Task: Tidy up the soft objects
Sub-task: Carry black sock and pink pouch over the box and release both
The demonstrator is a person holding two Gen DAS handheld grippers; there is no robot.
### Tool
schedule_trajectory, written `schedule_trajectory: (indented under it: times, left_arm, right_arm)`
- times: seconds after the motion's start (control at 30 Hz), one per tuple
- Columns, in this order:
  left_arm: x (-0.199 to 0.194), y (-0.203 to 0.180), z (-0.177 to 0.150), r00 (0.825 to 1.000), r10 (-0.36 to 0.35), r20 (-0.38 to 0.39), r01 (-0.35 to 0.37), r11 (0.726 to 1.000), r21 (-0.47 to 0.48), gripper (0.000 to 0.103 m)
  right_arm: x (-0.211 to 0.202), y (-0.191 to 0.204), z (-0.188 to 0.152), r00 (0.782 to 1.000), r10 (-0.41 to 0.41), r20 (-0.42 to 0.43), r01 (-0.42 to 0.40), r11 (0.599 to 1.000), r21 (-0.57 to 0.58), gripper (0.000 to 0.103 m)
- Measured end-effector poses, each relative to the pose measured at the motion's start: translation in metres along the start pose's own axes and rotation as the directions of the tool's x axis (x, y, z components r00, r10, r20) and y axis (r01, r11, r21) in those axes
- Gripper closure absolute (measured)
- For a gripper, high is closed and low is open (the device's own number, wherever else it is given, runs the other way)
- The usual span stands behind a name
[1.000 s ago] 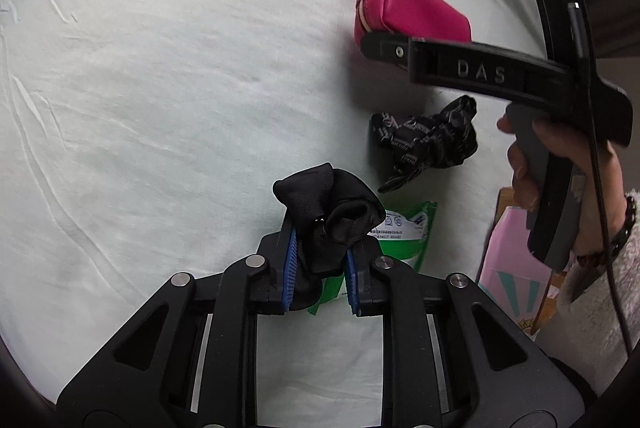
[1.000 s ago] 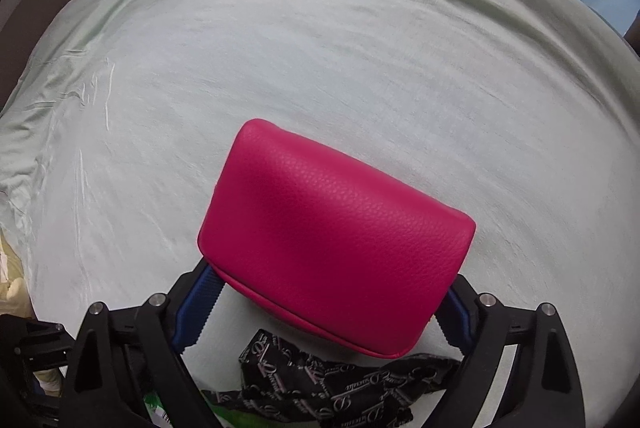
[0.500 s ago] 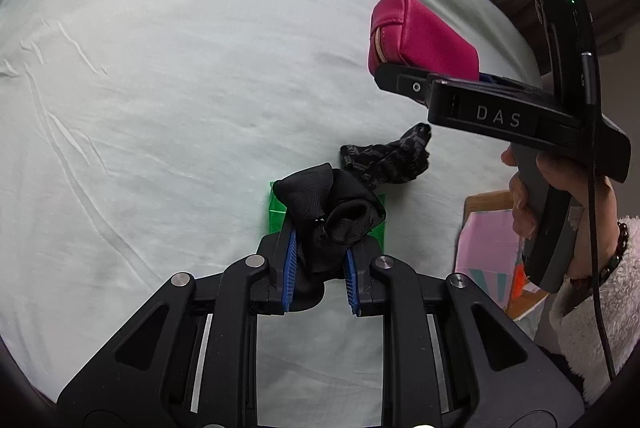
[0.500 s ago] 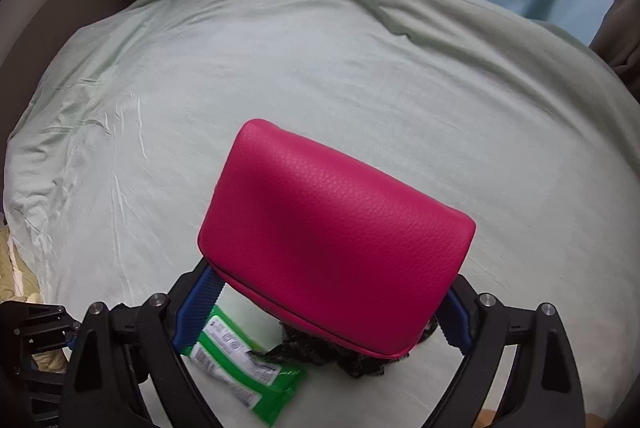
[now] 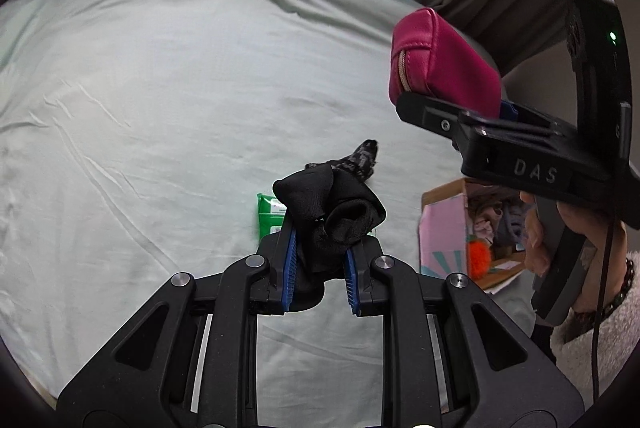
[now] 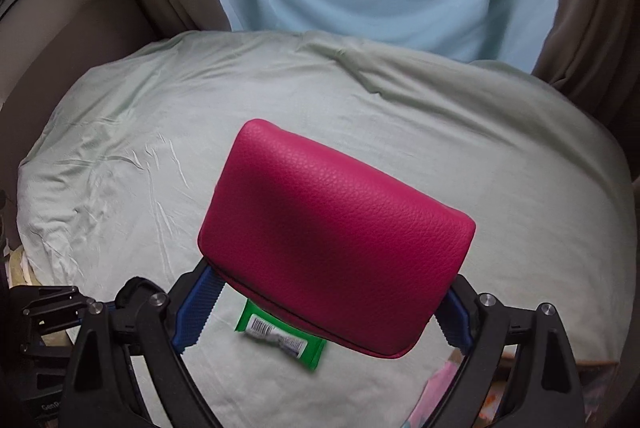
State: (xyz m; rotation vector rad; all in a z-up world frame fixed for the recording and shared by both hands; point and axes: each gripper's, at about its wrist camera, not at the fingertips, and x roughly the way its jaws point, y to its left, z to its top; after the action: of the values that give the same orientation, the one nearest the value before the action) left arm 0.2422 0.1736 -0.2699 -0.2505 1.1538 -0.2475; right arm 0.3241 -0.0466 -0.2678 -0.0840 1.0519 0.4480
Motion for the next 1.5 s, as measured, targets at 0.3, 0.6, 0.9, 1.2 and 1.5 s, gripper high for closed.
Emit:
schedule_trajectory:
  times: [0.3,0.6,0.9,1.2,1.5]
  left_arm:
    - [-0.059,-0.052,-0.009,0.999,-0.034,0.043,0.027,0.990,0.136,0.086]
    - [-0.077,-0.141,-0.020,0.995,-0.086,0.047,0.070,0.960,0.271,0.086]
    - [-0.038,-0.253,-0.042,0.995,-0.095,0.042,0.078,0.950,0.302,0.086]
    - [0.038,-0.343,-0.056,0.999,-0.036,-0.010,0.037,0.966,0.257,0.086]
    - [0.135,-0.369,-0.057,0.991,0.071,-0.112,-0.043,0.970,0.240,0.086]
  right_arm:
    - [-0.097,0.000,-0.039,0.996,-0.052,0.075,0.044,0.993,0.107,0.012]
    - [-0.187,-0.034,-0.100,0.981,-0.142,0.132,0.105,0.961,0.255,0.012]
    - [-0.238,-0.124,-0.162,0.976,-0.191,0.108,0.150,0.939,0.310,0.012]
    - [-0.235,-0.226,-0.194,0.987,-0.161,0.013,0.152,0.954,0.259,0.012]
    - [-0.164,-0.293,-0.214,0.992,-0.052,-0.112,0.082,0.957,0.277,0.012]
